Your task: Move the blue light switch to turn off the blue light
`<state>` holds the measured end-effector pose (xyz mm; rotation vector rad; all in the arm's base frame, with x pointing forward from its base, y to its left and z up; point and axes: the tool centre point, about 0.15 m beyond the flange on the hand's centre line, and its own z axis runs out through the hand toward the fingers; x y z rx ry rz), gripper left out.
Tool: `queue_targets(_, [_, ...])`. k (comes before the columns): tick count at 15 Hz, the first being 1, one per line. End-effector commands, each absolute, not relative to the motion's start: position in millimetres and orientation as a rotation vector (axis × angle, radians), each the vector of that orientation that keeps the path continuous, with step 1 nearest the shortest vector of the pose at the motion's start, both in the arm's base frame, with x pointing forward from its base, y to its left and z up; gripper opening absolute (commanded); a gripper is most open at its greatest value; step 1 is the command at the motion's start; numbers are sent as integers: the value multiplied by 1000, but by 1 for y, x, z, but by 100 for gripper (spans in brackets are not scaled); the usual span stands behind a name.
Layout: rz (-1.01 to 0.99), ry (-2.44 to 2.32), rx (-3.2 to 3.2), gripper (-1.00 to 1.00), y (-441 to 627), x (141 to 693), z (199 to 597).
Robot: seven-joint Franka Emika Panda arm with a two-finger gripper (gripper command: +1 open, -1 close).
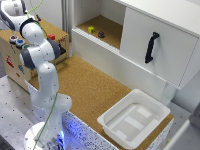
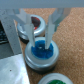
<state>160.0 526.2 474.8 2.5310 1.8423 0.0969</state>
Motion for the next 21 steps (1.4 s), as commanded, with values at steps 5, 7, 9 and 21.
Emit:
queue_targets(5, [27,1692,2618,-100,520,176,433])
queue_targets(7, [172,1628,2689,-100,511,183,498])
queue_targets(9, [241,1598,2734,-100,502,188,546])
queue_targets(21, [434,1232,2934,100,425,264,530])
